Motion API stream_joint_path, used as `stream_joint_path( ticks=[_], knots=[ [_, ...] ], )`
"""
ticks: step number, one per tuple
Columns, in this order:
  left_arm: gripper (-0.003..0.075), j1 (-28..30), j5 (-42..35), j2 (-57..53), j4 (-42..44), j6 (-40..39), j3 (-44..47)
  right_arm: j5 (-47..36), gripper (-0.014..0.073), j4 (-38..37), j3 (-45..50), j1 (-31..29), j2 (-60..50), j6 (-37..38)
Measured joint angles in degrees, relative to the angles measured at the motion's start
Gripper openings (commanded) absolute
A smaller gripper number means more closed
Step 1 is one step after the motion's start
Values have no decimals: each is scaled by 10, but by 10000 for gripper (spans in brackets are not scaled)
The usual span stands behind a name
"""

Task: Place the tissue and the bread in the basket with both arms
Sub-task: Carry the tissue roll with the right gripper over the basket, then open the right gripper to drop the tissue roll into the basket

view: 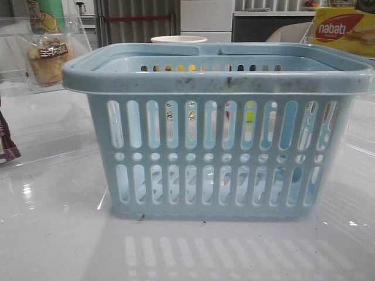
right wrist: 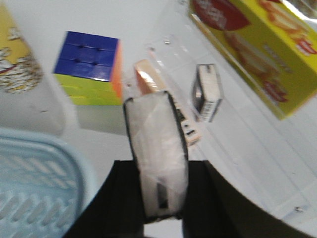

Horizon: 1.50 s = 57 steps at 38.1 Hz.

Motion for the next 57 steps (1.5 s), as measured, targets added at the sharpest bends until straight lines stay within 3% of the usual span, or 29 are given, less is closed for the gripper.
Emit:
stream_joint_path(
  ticks=[11,20,22,29,32,41,57],
  knots=[
    [382,0,6,0,0,0,0,44,195,142,50,136,-41,-103],
    [382,0,8,0,0,0,0,12,209,179,100,186,-11,-127],
    [382,0,8,0,0,0,0,3,249,181,105,187,1,-128],
    [382,0,9,0,0,0,0,-21,517,181,113,187,42,-130],
    [382,0,9,0,0,0,0,-33,563,181,113,187,53,-130],
    [382,0,9,0,0,0,0,-40,560,181,119,191,21,-131],
    [382,0,9,0,0,0,0,-47,560,181,240,229,-222,-148]
  ],
)
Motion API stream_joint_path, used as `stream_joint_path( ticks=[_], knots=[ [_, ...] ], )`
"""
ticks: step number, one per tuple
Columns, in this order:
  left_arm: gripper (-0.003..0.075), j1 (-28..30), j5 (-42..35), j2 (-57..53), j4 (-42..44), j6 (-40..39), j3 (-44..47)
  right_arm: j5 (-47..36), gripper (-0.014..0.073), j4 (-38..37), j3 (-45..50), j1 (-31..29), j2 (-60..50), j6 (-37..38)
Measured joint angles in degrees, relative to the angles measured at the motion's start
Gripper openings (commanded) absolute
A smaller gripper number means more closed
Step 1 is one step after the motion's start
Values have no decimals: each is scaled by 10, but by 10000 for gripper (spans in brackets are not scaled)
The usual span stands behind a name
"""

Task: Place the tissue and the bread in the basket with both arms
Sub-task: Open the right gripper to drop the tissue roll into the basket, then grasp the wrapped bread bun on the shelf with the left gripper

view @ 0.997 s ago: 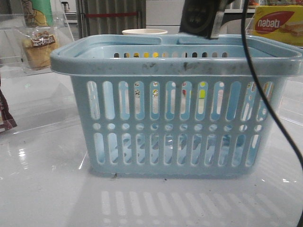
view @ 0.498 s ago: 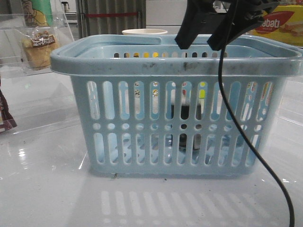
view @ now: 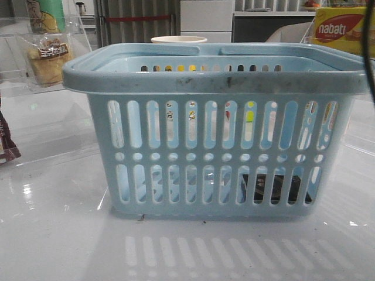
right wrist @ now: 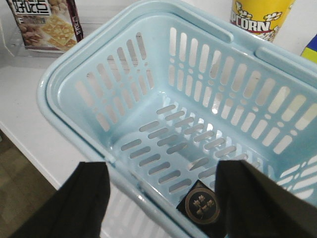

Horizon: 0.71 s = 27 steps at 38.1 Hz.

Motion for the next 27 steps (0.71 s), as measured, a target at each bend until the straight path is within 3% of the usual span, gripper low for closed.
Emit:
stream_joint_path(
  ticks=[12,20,27],
  knots=[
    [393,0,-1,0,0,0,0,6,560,0,95,0,-124,-2],
    [583,0,-29,0,0,0,0,13,560,0,114,0,-145,-2],
    [590,0,-53,24,-1,0,-17,16,560,0,115,0,-145,-3]
  ],
)
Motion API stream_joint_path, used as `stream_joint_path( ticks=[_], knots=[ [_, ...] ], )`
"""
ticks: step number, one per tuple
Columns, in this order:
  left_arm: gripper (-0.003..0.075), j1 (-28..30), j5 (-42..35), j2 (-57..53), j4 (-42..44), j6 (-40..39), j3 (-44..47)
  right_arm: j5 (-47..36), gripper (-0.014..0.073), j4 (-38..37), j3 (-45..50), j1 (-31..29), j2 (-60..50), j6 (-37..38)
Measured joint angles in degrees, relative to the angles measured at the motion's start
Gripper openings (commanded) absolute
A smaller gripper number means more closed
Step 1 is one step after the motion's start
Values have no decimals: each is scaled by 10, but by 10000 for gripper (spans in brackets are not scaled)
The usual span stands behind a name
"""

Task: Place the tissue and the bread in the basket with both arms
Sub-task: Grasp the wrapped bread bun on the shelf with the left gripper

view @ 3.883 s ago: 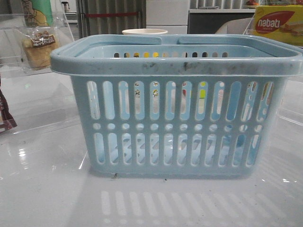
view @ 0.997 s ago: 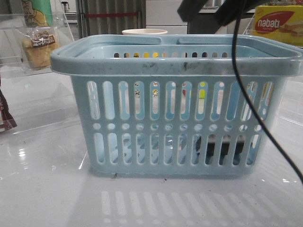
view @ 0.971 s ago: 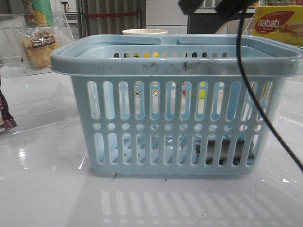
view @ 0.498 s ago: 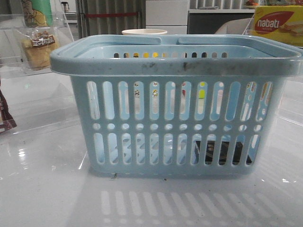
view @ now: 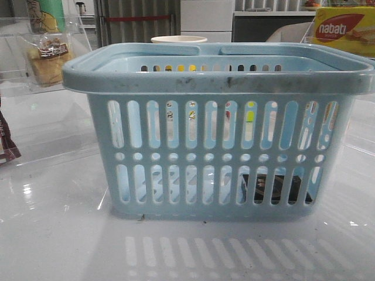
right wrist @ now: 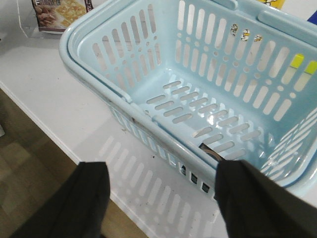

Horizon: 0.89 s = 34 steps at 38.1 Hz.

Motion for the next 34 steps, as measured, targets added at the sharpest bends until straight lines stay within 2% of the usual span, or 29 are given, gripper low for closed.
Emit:
stream_joint_path(
  ticks=[9,34],
  knots=[
    [581,0,-9,119,-9,0,-75,2,560,0,0,0,0,0],
    [581,0,-45,509,-21,0,-369,2,560,0,0,0,0,0]
  ],
)
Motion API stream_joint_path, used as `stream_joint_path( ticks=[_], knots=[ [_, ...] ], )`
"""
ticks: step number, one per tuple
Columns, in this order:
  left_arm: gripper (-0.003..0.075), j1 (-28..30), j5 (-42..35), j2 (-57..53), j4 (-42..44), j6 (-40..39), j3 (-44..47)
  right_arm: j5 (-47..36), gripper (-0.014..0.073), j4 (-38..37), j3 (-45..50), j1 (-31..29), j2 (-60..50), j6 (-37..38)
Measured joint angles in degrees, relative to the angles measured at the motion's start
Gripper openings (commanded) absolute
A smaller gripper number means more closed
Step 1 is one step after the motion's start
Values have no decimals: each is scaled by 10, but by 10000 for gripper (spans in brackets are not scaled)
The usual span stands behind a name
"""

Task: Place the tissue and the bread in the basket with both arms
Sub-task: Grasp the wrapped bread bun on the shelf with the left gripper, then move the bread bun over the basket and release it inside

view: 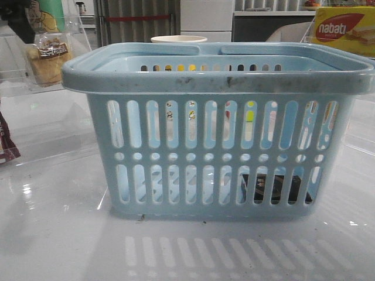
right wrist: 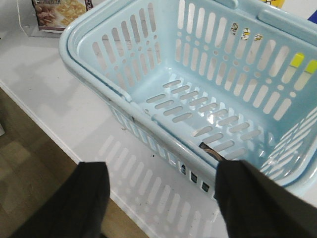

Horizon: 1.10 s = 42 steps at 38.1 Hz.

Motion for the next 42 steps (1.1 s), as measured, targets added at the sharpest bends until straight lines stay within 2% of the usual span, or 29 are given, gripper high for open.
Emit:
stream_joint_path(
  ticks=[8,16,18,26,30,34,42],
  knots=[
    [581,0,-17,80,-1,0,-72,0,560,0,0,0,0,0],
    [577,0,-75,137,-1,0,-98,0,560,0,0,0,0,0],
    [541,0,-85,144,0,0,-98,0,560,0,0,0,0,0],
    [265,0,-94,146,0,0,-99,0,560,0,0,0,0,0],
    [162,0,-91,146,0,0,-99,0,560,0,0,0,0,0],
    [90,0,-69,129,-1,0,-99,0,560,0,0,0,0,0],
    [92,-1,-14,61,-1,0,-99,0,560,0,0,0,0,0]
  ],
)
